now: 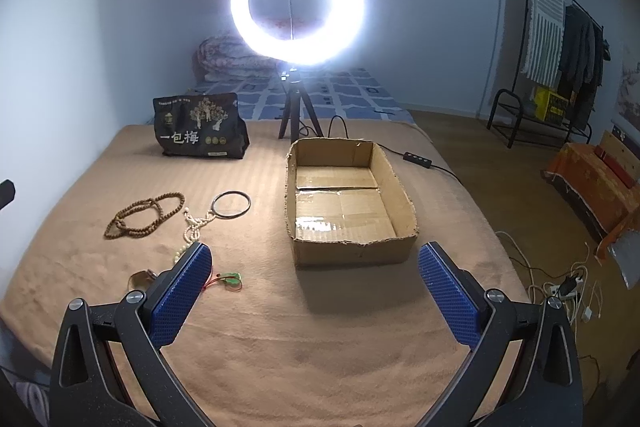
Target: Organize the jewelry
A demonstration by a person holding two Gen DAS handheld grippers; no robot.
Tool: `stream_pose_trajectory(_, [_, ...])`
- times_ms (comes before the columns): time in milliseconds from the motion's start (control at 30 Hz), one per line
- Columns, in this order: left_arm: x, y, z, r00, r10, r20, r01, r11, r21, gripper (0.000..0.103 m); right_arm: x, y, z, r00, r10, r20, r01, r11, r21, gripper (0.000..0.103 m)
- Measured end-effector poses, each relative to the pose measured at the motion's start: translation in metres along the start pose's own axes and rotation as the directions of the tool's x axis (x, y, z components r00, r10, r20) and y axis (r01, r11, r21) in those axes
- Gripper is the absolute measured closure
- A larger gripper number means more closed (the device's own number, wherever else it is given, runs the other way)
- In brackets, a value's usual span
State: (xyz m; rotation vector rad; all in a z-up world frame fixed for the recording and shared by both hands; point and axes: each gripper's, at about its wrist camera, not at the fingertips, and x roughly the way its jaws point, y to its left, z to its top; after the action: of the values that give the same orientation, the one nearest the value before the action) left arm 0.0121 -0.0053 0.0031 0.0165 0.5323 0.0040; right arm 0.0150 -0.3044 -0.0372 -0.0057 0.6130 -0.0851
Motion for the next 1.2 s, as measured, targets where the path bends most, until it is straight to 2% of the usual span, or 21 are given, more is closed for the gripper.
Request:
stream_pose_trajectory(233, [0.016, -0.001, -0.002, 1.000, 0.004, -0.026, -0.004, 1.000, 0.016, 0.000, 0.014, 0.005, 0.003, 1.000, 0.019, -0.014, -0.019, 1.000, -0.015, 0.000])
stream_pose_trajectory(467, [0.048, 0.008, -0.009, 0.993, -0.020, -0.118, 0.022, 1.000, 0.022, 0.000, 0.042, 0.008, 0.004, 0.996, 0.055, -0.076, -0.059, 0.997, -0.045, 0.000])
stream_pose_trajectory(633, [0.071, 0.012, -0.019, 0.984, -0.036, -0.177, 0.041, 0.999, 0.026, 0.000, 0.062, 0.014, -0.001, 0.980, 0.165, -0.114, -0.175, 0.981, -0.088, 0.000])
stream_pose_trajectory(700, [0.080, 0.011, -0.024, 0.975, -0.068, -0.211, 0.073, 0.997, 0.015, 0.009, 0.066, 0.023, -0.003, 0.976, 0.183, -0.121, -0.199, 0.970, -0.137, 0.001])
stream_pose_trajectory(800, [0.096, 0.006, -0.035, 0.955, -0.119, -0.272, 0.125, 0.992, 0.004, 0.020, 0.079, 0.041, -0.009, 0.964, 0.213, -0.158, -0.243, 0.946, -0.213, 0.001])
stream_pose_trajectory(833, [0.101, 0.003, -0.038, 0.945, -0.141, -0.295, 0.148, 0.989, -0.001, 0.023, 0.085, 0.044, -0.012, 0.957, 0.227, -0.179, -0.264, 0.939, -0.222, 0.006])
stream_pose_trajectory(933, [0.116, -0.006, -0.049, 0.910, -0.207, -0.359, 0.213, 0.977, -0.024, 0.033, 0.106, 0.053, -0.018, 0.921, 0.289, -0.262, -0.347, 0.914, -0.211, 0.021])
stream_pose_trajectory(1000, [0.129, -0.011, -0.057, 0.882, -0.245, -0.402, 0.246, 0.968, -0.049, 0.044, 0.120, 0.058, -0.024, 0.900, 0.314, -0.301, -0.381, 0.903, -0.200, 0.023])
stream_pose_trajectory(1067, [0.139, -0.015, -0.063, 0.860, -0.268, -0.434, 0.265, 0.962, -0.069, 0.051, 0.129, 0.064, -0.028, 0.885, 0.329, -0.329, -0.404, 0.894, -0.195, 0.027])
stream_pose_trajectory(1133, [0.149, -0.018, -0.070, 0.838, -0.288, -0.463, 0.280, 0.956, -0.089, 0.053, 0.138, 0.069, -0.033, 0.873, 0.335, -0.354, -0.422, 0.884, -0.203, 0.031])
stream_pose_trajectory(1200, [0.158, -0.020, -0.076, 0.818, -0.302, -0.490, 0.290, 0.952, -0.102, 0.060, 0.144, 0.075, -0.037, 0.866, 0.331, -0.374, -0.430, 0.876, -0.220, 0.034])
